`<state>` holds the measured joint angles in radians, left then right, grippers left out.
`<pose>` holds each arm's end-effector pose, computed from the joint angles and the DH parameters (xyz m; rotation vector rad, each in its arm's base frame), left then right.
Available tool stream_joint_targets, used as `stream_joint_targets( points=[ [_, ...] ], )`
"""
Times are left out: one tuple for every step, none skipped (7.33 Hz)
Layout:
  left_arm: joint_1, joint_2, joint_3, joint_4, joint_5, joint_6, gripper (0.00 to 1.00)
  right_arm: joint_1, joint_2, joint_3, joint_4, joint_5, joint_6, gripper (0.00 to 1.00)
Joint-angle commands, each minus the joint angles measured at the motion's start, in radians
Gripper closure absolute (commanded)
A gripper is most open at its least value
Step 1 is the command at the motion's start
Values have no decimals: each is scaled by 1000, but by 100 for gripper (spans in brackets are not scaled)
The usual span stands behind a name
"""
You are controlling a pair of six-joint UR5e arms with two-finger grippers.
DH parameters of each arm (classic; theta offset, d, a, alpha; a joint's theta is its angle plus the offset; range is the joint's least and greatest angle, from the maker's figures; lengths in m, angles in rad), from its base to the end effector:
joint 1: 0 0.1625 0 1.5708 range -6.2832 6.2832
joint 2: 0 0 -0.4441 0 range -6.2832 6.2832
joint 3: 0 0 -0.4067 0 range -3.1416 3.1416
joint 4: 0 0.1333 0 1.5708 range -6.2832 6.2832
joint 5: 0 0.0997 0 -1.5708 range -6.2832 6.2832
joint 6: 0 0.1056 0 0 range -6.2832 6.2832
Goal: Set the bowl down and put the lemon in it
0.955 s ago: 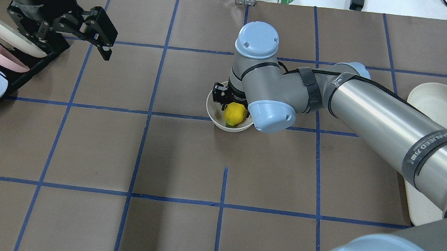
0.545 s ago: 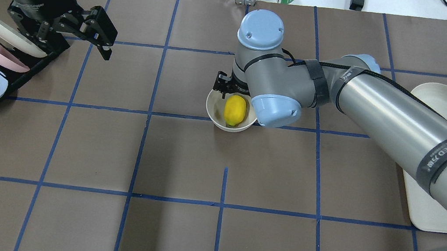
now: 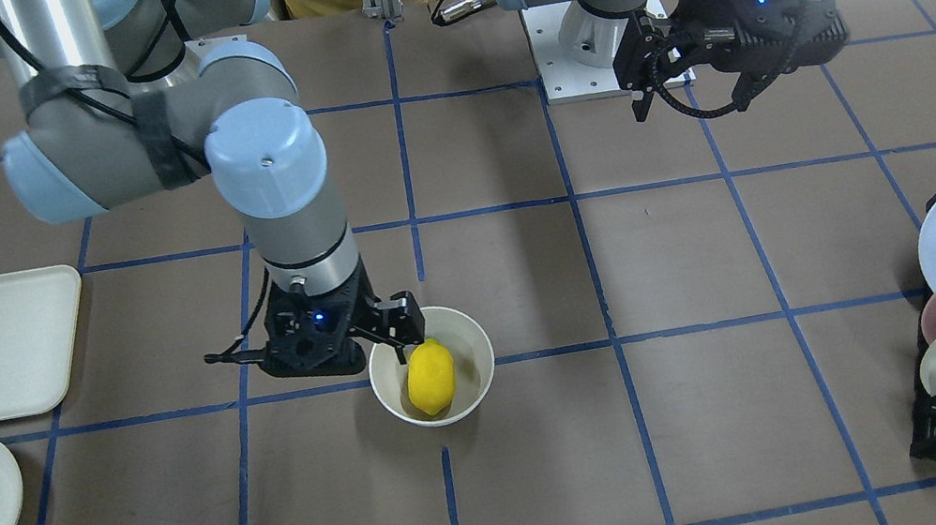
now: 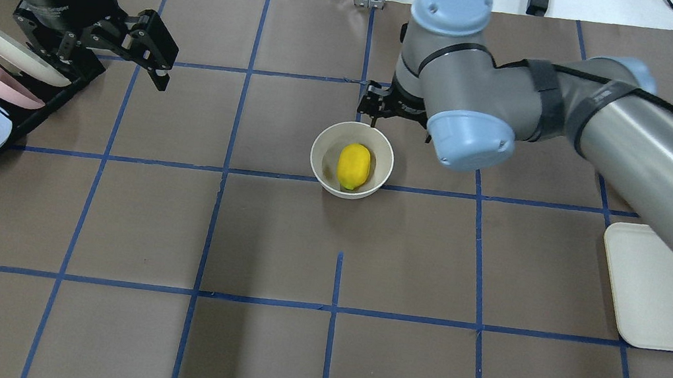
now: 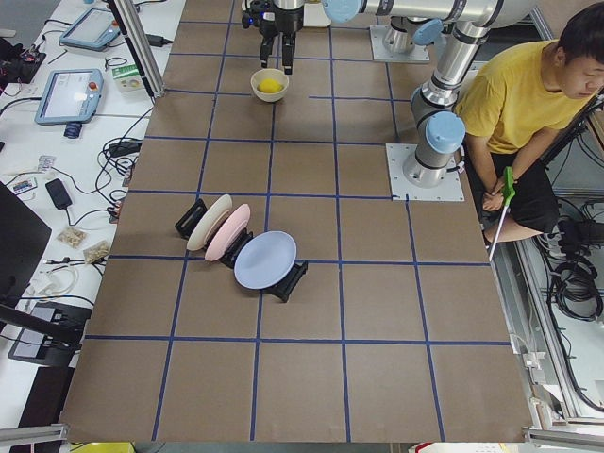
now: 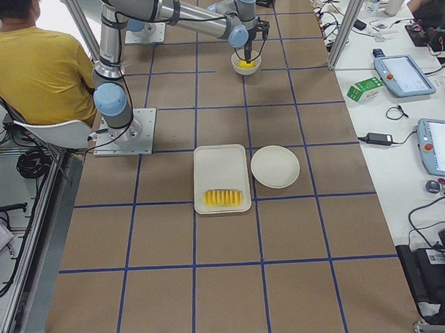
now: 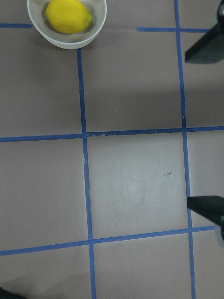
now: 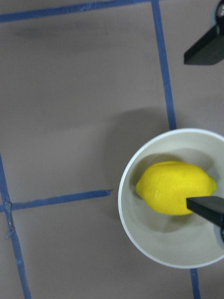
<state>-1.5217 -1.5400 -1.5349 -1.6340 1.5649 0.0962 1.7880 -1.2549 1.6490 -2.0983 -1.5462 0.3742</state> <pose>-0.1096 -0.4982 0.5282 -0.0739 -3.1351 0.0061 0.2677 -0.5823 0.3371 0.2385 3.0644 -0.1854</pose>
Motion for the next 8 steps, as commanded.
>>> stream_joint_targets(
  points=[
    [0,1,1,0,1,0,0,-145,-157,5,214,-2,-170,0],
    [0,1,1,0,0,0,0,-185,-222,5,316,0,-184,0],
    [0,0,-1,0,0,0,0,-199,-288,8,404,-9,-185,0],
    [0,1,-1,0,0,0,0,-199,-328,14,452,-9,-185,0],
    [0,1,1,0,1,-1,0,-200,-337,14,480,-5,-193,0],
    [0,1,1,0,0,0,0,-200,-360,0,541,4,-219,0],
    [0,1,1,0,-2,-1,0,-202,-379,0,566,3,-275,0],
    [0,1,-1,0,-2,-1,0,-202,-379,-6,569,2,-279,0]
  ],
)
